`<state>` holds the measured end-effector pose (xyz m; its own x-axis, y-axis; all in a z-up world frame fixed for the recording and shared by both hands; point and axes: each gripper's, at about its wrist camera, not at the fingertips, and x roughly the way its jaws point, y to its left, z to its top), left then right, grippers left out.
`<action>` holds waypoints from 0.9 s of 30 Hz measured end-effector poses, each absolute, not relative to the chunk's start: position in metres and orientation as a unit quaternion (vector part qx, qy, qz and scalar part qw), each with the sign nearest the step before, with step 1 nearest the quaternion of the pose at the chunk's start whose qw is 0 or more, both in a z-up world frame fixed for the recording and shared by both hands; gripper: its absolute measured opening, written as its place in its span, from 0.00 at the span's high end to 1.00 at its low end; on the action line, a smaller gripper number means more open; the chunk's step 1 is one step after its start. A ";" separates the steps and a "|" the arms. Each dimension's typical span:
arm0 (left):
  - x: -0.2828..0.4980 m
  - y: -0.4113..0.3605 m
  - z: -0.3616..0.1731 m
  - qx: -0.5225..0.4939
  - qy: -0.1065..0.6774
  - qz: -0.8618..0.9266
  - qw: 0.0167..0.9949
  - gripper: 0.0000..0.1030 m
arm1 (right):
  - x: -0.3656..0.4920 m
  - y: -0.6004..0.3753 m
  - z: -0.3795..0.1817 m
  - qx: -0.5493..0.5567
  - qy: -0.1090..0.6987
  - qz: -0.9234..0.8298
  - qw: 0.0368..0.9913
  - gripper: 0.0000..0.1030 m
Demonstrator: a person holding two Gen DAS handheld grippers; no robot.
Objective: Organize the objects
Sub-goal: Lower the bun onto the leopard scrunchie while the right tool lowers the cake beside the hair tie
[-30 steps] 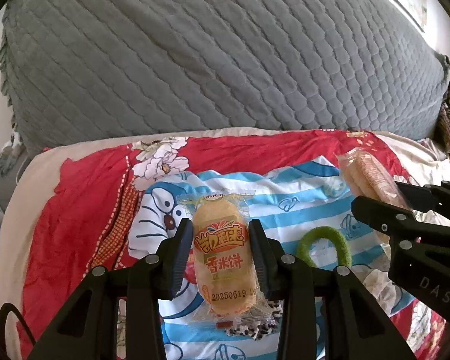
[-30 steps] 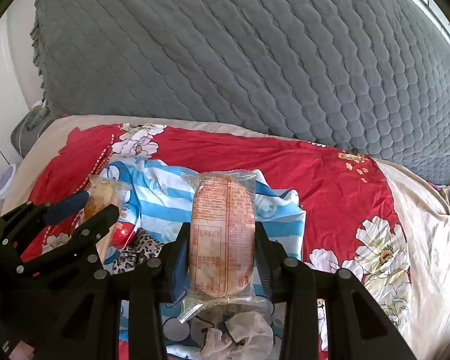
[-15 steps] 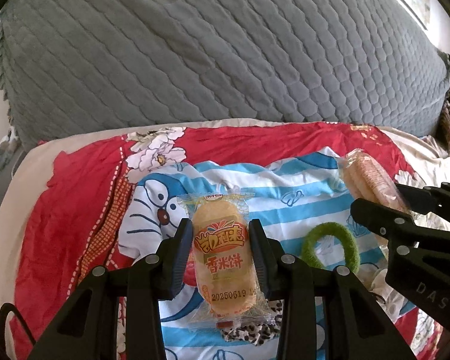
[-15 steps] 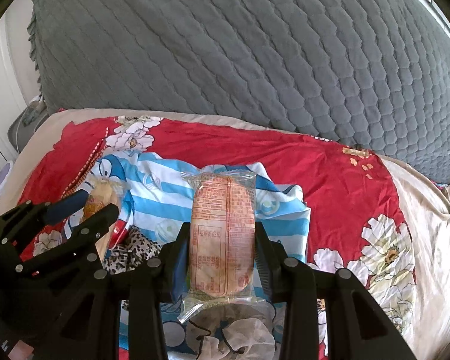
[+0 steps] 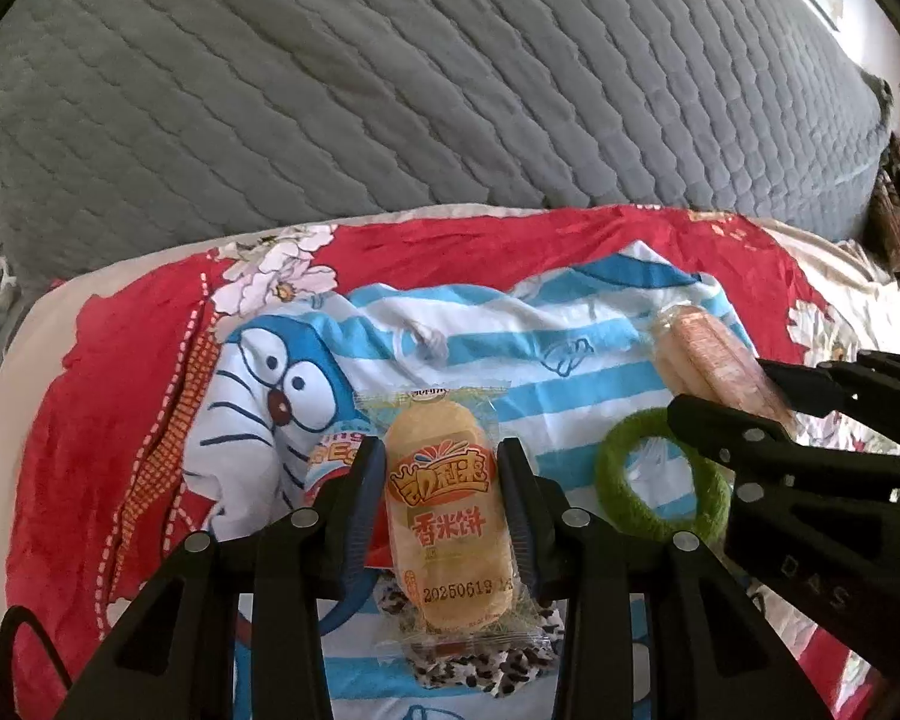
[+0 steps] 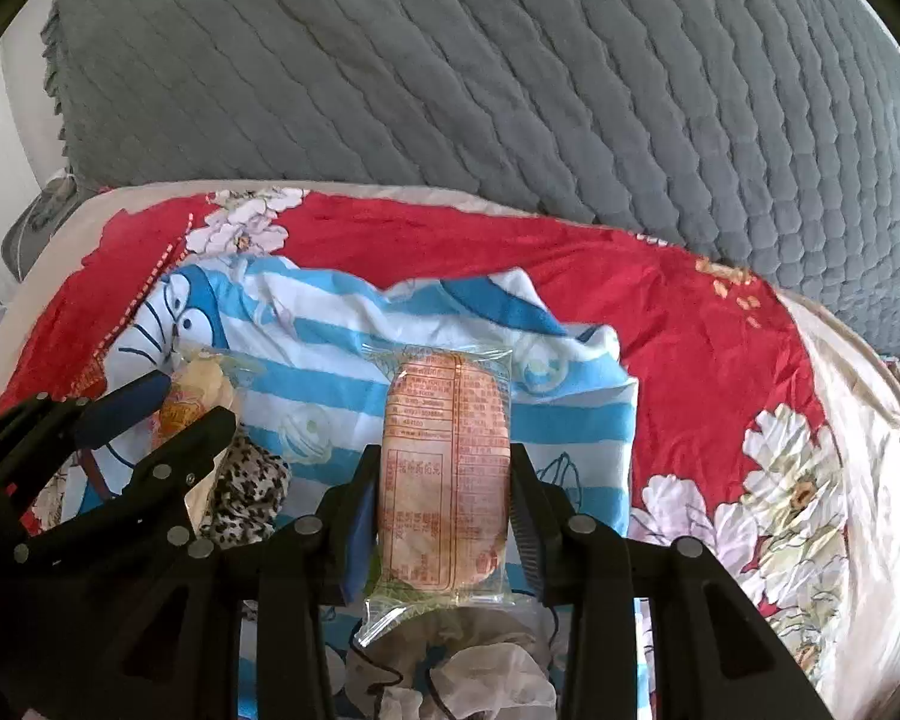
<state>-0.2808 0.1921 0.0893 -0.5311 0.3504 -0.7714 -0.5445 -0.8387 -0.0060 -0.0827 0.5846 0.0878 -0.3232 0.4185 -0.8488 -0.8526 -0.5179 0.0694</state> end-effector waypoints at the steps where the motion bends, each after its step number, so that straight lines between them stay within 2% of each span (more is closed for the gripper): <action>1: -0.281 0.192 0.088 -0.409 0.119 0.867 0.259 0.61 | -0.082 0.585 0.085 -0.410 0.265 0.768 0.414 0.61; 17: -0.285 0.198 0.064 -0.418 0.123 0.861 0.262 0.59 | -0.081 0.593 0.045 -0.435 0.281 0.751 0.411 0.61; 27: -0.287 0.199 0.063 -0.422 0.121 0.860 0.260 0.57 | -0.081 0.597 0.038 -0.434 0.285 0.747 0.414 0.59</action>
<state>-0.2865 0.1988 0.0627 -0.5083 0.3448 -0.7892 -0.5489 -0.8358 -0.0117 -0.0806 0.5972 0.0381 -0.2794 0.3720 -0.8852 -0.8666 -0.4947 0.0656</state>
